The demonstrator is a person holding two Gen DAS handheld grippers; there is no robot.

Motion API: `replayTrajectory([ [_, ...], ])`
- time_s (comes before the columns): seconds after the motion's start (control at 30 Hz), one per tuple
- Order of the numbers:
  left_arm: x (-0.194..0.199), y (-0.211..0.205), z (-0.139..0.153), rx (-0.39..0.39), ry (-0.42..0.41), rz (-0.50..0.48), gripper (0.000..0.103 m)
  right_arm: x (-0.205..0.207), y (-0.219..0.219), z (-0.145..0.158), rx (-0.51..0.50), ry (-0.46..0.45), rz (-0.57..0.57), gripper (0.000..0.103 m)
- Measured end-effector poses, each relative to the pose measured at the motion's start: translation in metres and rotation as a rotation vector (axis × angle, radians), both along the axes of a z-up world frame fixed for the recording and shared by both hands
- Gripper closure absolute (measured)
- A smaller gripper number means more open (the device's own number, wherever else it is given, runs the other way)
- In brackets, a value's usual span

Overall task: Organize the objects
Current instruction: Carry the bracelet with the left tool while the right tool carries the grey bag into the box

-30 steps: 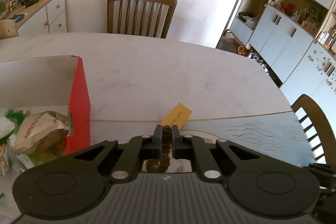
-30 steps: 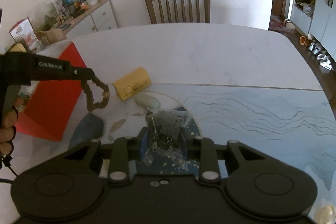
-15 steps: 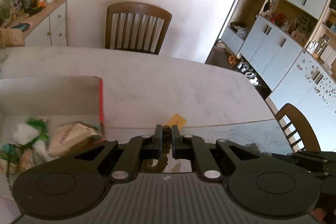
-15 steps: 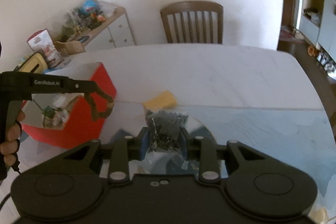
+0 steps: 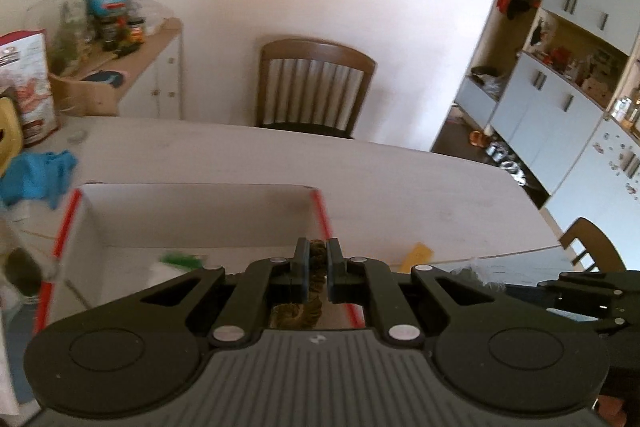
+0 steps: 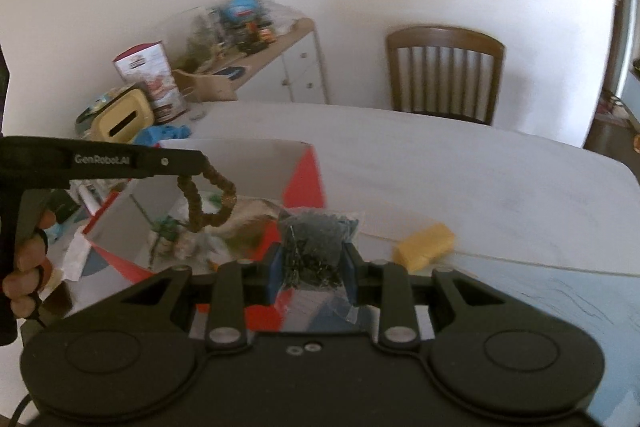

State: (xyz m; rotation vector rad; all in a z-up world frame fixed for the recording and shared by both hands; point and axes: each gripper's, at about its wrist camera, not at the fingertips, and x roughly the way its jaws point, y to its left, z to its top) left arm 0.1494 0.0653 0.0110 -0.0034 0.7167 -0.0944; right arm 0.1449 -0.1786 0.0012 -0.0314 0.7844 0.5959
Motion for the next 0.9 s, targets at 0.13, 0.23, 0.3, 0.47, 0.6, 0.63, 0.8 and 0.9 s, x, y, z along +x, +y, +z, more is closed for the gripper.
replayTrajectory([
  [0.13, -0.002, 0.03, 0.0, 0.014, 0.001, 0.034, 0.095, 0.0, 0.032, 0.0, -0.01, -0.001, 0.035, 0.074],
  [0.23, -0.001, 0.049, -0.002, 0.025, 0.009, 0.055, 0.095, 0.002, 0.053, 0.0, -0.016, -0.005, 0.056, 0.074],
  [0.3, 0.001, 0.061, -0.005, 0.031, 0.018, 0.07, 0.095, 0.004, 0.067, -0.002, -0.022, -0.009, 0.069, 0.074],
  [0.47, 0.009, 0.092, -0.018, 0.046, 0.046, 0.105, 0.095, 0.009, 0.099, -0.012, -0.036, 0.007, 0.097, 0.074],
  [0.6, 0.015, 0.112, -0.027, 0.05, 0.066, 0.127, 0.095, 0.012, 0.122, -0.024, -0.06, 0.035, 0.114, 0.074],
  [0.63, 0.016, 0.116, -0.03, 0.051, 0.073, 0.131, 0.095, 0.013, 0.127, -0.027, -0.066, 0.044, 0.119, 0.074],
  [0.8, 0.023, 0.13, -0.041, 0.054, 0.107, 0.128, 0.095, 0.017, 0.147, -0.045, -0.085, 0.098, 0.142, 0.074],
  [0.9, 0.027, 0.134, -0.049, 0.053, 0.134, 0.117, 0.095, 0.019, 0.157, -0.056, -0.097, 0.129, 0.156, 0.074],
])
